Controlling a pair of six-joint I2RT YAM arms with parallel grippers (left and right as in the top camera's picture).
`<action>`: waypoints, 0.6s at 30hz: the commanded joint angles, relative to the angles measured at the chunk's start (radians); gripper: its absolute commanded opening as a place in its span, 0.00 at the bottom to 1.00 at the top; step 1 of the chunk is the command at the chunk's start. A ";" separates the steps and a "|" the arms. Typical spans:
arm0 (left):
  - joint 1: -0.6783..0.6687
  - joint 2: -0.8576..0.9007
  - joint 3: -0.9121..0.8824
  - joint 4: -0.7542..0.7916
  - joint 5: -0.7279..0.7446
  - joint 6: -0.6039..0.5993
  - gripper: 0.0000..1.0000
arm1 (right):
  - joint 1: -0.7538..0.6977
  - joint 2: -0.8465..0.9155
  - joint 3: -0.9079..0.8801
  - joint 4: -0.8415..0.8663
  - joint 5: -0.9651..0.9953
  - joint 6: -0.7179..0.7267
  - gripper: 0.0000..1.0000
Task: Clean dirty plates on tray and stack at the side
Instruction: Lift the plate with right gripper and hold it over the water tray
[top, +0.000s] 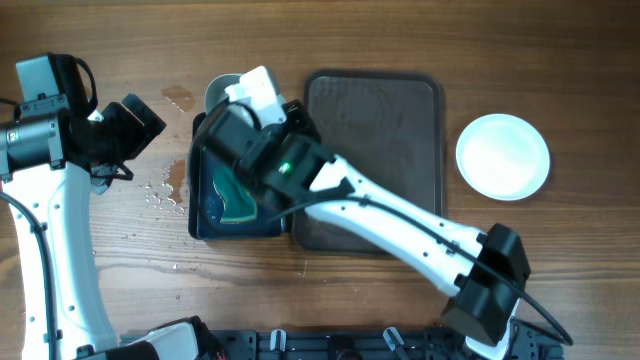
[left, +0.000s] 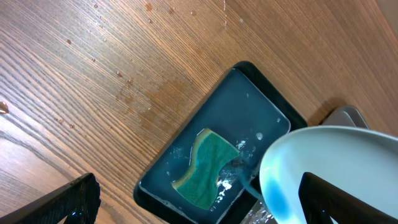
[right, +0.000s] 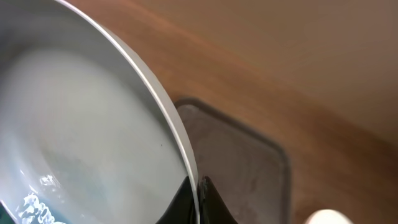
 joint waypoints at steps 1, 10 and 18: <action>0.005 -0.013 0.016 -0.001 0.005 0.005 1.00 | 0.054 -0.034 0.026 -0.003 0.214 0.014 0.04; 0.005 -0.013 0.016 0.000 0.005 0.005 1.00 | 0.195 -0.036 0.026 -0.003 0.445 -0.033 0.04; 0.005 -0.013 0.016 0.000 0.005 0.005 1.00 | 0.200 -0.036 0.026 -0.006 0.447 -0.034 0.04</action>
